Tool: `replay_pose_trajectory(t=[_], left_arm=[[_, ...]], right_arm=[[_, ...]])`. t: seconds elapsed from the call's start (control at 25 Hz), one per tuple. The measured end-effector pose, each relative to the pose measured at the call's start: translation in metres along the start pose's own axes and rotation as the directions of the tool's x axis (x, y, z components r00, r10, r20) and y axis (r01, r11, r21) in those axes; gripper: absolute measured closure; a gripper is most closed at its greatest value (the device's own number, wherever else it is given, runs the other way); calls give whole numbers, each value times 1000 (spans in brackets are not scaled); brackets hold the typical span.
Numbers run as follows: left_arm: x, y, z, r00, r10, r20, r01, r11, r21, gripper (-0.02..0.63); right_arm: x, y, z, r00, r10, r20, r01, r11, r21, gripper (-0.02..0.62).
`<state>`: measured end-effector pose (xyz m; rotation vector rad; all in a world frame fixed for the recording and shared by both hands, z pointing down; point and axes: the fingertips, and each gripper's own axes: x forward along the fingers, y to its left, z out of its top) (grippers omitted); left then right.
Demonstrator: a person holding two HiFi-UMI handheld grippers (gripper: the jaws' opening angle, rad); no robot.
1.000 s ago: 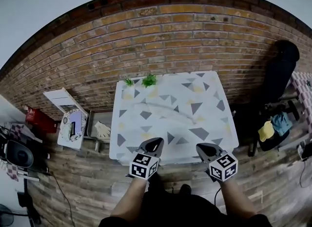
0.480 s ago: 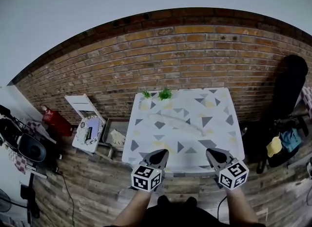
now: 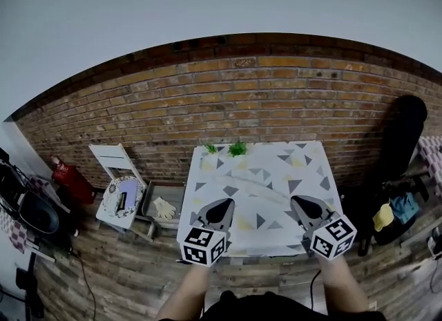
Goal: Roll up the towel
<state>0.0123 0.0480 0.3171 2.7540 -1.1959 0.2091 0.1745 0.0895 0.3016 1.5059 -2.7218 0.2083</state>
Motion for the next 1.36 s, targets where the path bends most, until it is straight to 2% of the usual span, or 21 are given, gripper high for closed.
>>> replay_pose_trajectory(t=[0.08,0.16,0.32,0.48,0.8,1.0,1.36], left_arm=[[-2,6,3,1000,13,26,-12,999,-45,588],[0,7,2,999,6,32,-4,998,-57,588],[11,1,-3,999,-28,31,29,999,-31,588],[17,10,-2,1000,-18,22,18,1000,17,586],[10,14,-21,1000,9,3,-9,1000,-25,586],[9,5,-30,999,-11,-38,11,1000,-1,586],[2,8,-24,999,-1,-40,1,1000,-4,586]], right_arm=[[4,9,10,1000,8,4,-8,999,-36,580],[4,12,16,1000,-4,10,4,999,-47,580],[-4,10,9,999,-34,-12,33,998,-59,580],[9,14,5,999,-34,-31,32,997,-77,580],[16,23,-16,998,-2,-69,-3,998,-70,580],[12,17,-20,998,-8,-59,6,999,-41,580],[4,11,-22,998,-27,-50,26,1000,-6,580]])
